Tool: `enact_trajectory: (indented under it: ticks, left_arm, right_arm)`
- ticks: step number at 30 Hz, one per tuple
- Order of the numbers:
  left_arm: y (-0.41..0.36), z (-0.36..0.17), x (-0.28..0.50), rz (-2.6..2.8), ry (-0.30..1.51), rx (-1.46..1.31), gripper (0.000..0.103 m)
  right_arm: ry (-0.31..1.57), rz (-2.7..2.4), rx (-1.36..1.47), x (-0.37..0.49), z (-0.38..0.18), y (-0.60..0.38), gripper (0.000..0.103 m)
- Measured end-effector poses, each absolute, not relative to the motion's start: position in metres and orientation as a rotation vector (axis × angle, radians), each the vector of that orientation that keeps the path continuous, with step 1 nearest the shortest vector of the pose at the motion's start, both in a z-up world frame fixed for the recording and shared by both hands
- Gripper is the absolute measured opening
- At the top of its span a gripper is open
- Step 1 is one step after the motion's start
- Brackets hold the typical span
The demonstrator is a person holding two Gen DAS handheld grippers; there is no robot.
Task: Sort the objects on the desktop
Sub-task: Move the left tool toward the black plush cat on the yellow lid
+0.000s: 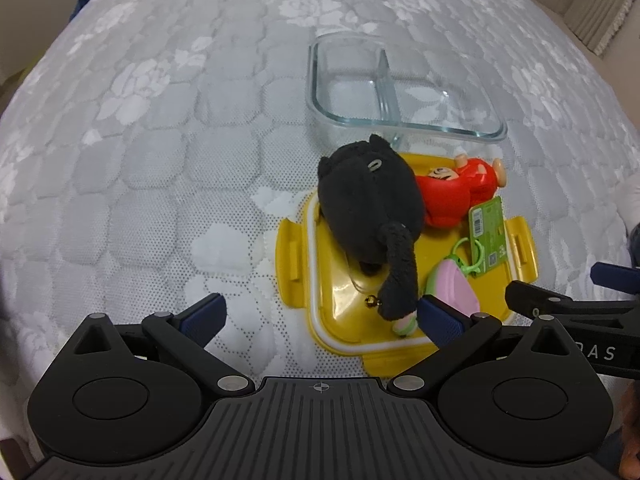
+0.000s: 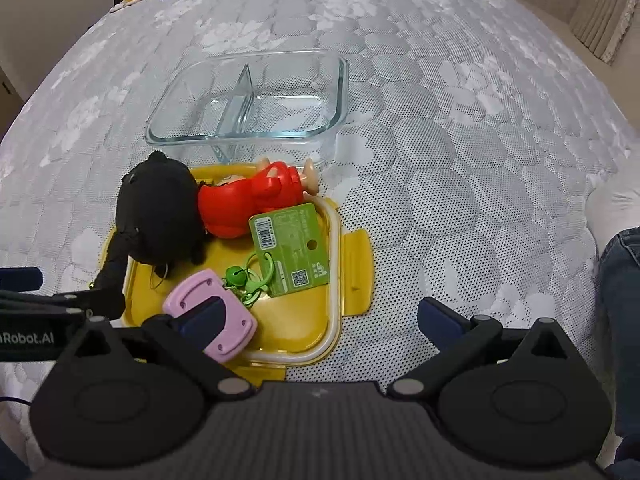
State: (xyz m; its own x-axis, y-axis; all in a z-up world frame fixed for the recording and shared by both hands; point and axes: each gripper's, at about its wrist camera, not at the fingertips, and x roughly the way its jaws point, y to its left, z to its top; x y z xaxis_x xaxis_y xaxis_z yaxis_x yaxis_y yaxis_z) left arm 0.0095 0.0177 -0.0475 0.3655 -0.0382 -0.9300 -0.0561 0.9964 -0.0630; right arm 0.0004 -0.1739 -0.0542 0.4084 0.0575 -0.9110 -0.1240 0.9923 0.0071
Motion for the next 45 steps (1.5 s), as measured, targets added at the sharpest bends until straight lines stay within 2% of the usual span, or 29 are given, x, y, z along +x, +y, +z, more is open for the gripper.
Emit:
enact_trajectory:
  ticks: [45]
  left_arm:
    - [0.0109, -0.0491, 0.0059, -0.057, 1.18, -0.076, 0.103]
  right_arm:
    - [1.169, 0.121, -0.073, -0.0009, -0.0603, -0.1754, 0.103]
